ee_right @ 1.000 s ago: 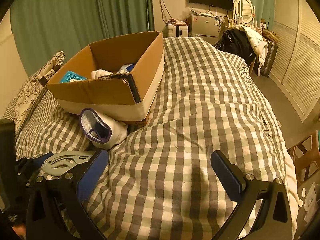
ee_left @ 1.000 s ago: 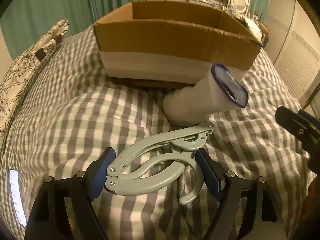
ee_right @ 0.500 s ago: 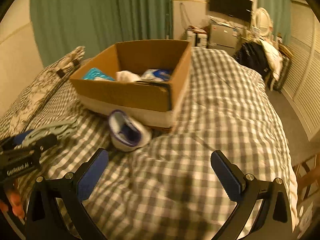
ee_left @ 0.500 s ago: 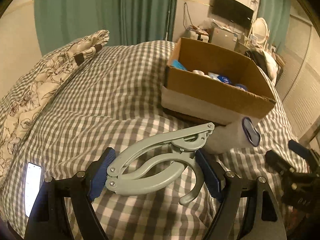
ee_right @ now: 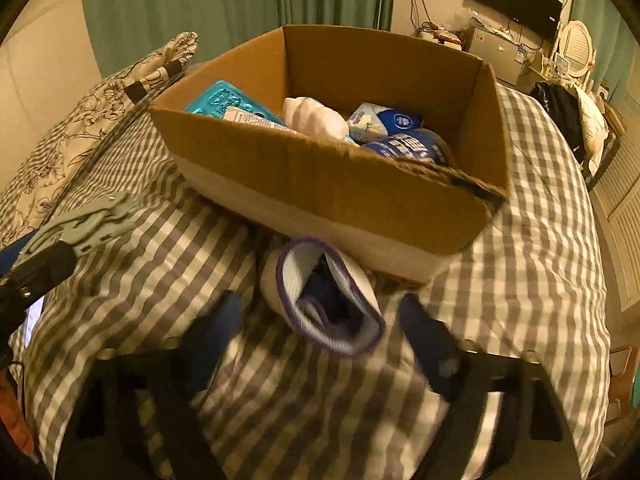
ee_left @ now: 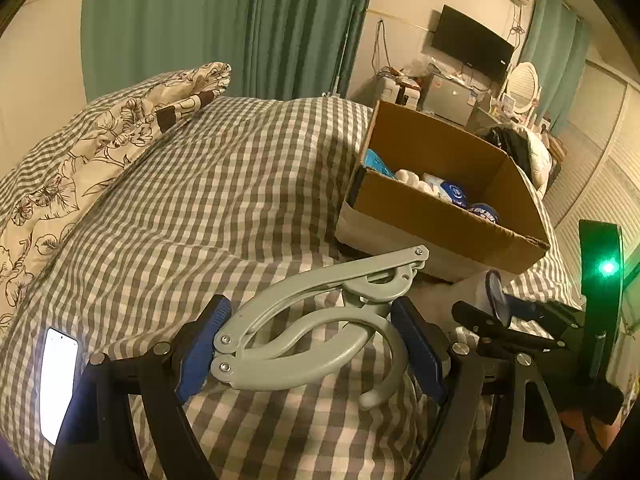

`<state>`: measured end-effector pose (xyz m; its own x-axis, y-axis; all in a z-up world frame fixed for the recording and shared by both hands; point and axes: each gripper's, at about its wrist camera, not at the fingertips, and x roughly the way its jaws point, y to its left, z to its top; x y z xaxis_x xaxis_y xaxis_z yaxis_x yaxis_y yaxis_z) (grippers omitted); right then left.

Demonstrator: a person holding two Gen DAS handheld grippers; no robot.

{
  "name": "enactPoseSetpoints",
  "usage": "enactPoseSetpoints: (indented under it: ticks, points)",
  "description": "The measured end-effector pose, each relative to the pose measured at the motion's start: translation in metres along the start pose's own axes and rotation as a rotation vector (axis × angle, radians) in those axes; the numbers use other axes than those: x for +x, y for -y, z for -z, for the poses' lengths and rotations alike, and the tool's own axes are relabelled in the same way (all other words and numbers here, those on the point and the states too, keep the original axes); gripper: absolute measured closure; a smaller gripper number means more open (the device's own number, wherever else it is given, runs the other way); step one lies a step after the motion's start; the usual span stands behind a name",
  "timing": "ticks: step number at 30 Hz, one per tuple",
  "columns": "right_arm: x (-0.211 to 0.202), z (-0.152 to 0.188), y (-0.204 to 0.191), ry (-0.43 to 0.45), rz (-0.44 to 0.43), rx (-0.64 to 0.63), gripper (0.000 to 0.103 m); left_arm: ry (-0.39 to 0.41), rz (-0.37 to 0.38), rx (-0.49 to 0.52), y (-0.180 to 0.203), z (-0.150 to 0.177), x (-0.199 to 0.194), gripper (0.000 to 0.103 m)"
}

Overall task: Organize objects
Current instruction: 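Grasp the grey-and-white sock with the right gripper while the left gripper holds the hanger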

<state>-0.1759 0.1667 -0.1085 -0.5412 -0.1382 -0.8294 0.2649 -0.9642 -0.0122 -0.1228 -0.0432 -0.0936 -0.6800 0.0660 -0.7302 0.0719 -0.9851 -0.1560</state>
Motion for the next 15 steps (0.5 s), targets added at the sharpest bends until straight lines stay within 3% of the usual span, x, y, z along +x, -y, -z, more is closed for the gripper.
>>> enactPoseSetpoints:
  ticks: [1,4,9,11,15]
  points:
    - [0.001,-0.001,-0.002,-0.001,-0.001,-0.008,0.057,0.000,-0.001,-0.003,-0.001,0.000,0.001,0.019]
    - [-0.001,0.000,-0.003,0.012,0.014,-0.014,0.076,-0.004,0.001,-0.003,0.000,0.000,0.002,0.019]
    - [-0.015,0.005,-0.001,0.042,0.004,-0.001,0.086,-0.005,0.004,0.007,0.004,0.002,-0.003,0.019]
    - [-0.026,0.007,-0.003,0.065,0.000,-0.009,0.096,0.002,0.004,0.010,0.006,0.002,-0.010,0.019]
    - [-0.053,0.009,-0.007,0.117,-0.007,-0.021,0.103,0.020,0.011,0.019,0.012,0.001,-0.026,0.019]
